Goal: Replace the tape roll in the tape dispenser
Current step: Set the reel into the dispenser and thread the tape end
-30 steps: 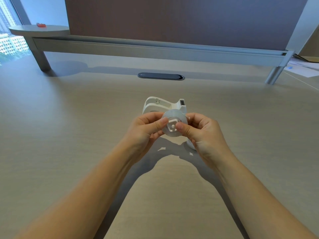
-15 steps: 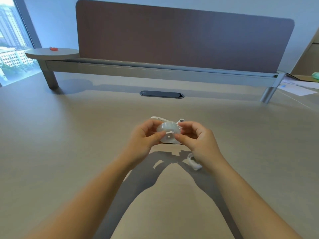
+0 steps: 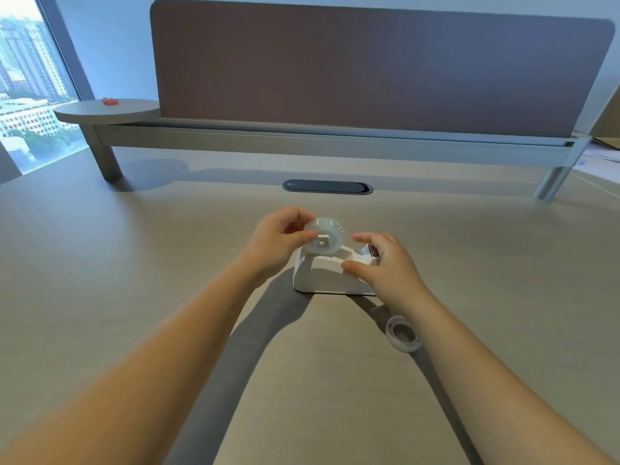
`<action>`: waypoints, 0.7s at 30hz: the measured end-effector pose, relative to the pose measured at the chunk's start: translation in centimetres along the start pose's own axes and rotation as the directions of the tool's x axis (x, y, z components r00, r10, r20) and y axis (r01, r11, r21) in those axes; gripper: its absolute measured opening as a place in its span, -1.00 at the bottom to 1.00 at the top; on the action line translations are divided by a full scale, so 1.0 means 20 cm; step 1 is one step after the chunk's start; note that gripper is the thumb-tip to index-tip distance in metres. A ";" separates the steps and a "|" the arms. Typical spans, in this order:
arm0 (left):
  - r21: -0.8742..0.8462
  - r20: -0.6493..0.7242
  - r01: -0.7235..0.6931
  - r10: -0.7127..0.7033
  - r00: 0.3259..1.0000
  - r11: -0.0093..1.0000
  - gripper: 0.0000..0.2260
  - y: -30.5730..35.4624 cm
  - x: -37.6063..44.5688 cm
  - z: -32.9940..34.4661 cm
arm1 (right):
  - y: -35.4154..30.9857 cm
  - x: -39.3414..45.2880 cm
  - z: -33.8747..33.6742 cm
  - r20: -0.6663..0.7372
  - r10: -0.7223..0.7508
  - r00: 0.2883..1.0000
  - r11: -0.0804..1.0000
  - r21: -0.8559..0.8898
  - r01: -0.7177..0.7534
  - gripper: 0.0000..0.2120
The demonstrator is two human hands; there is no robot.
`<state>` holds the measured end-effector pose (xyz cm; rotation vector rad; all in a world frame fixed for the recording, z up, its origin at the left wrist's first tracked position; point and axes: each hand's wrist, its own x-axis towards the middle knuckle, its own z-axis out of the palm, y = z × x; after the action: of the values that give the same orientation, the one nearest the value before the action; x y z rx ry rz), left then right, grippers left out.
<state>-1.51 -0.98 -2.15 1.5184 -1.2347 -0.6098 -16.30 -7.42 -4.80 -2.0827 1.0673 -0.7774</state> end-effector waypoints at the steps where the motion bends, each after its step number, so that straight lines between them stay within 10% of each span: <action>1: 0.025 0.007 0.001 -0.001 1.000 1.000 -0.90 0.00 0.01 0.00 | 0.00 0.01 0.00 0.017 -0.002 1.000 1.000 0.003 0.002 -0.56; 17: 0.526 0.079 -0.087 0.053 0.995 0.846 -0.80 -0.02 0.05 -0.01 | 0.00 0.02 0.02 0.052 0.015 0.999 1.000 -0.007 -0.015 -0.63; 21: 0.434 0.125 -0.015 -0.044 0.991 0.901 -0.77 -0.04 0.06 -0.03 | 0.00 0.02 0.01 0.058 0.014 0.998 1.000 -0.004 -0.013 -0.63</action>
<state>-0.37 -1.90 -2.36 1.8804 -1.5363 -0.4671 -15.89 -7.73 -4.85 -2.0858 1.0506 -0.7048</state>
